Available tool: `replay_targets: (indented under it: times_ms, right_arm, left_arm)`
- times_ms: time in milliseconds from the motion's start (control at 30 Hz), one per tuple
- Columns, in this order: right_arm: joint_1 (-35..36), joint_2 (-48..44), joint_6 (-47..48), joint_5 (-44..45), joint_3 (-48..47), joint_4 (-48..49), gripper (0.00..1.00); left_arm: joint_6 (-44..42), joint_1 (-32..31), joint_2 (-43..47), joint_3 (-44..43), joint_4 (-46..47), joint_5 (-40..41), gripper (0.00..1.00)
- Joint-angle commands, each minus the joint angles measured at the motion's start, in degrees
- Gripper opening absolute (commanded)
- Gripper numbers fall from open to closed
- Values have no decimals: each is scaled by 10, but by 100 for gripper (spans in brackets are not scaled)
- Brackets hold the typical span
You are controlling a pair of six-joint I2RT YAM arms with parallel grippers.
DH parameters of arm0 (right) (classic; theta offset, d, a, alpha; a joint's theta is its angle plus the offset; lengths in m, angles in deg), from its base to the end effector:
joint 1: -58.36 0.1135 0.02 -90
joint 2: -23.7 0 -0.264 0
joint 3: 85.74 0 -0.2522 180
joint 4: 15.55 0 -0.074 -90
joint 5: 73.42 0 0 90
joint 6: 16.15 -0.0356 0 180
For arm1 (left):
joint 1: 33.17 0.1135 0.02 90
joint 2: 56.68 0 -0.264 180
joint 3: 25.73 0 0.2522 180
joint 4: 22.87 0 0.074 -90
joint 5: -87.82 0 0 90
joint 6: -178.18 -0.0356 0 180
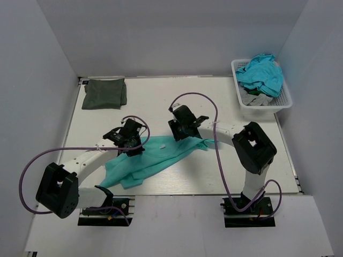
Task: Fold and stack the t-shirts
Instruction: Flatten out the tshirt
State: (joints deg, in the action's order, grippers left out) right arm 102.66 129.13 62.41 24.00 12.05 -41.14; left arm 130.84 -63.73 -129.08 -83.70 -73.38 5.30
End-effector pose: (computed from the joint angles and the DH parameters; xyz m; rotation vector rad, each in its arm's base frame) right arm 0.2852 0.2719 0.1863 -0.6313 2.3504 0.2879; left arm 0.2010 -0.1133 0.2033 -0.3243 2.6867 -0.2167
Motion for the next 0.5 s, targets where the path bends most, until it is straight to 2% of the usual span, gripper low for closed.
replay_targets:
  times_ms: [0,100,233,333,367,467]
  right_arm:
    - [5,22,5,32,-31,-4,51]
    - [4,36,-11,60,-36,-13,51]
    - [5,47,-28,85,-40,-20,42]
    - [5,49,-38,101,-39,-30,23]
    - [5,47,-38,108,-38,-30,0]
    - [6,23,-46,109,-39,-33,0]
  left_arm:
    - [-6,-3,20,9,14,5,0]
    - [-6,-3,20,9,14,5,0]
    - [-6,-3,20,9,14,5,0]
    - [-6,-3,20,9,14,5,0]
    - [-6,-3,20,9,14,5,0]
    - [-6,-3,25,9,19,5,0]
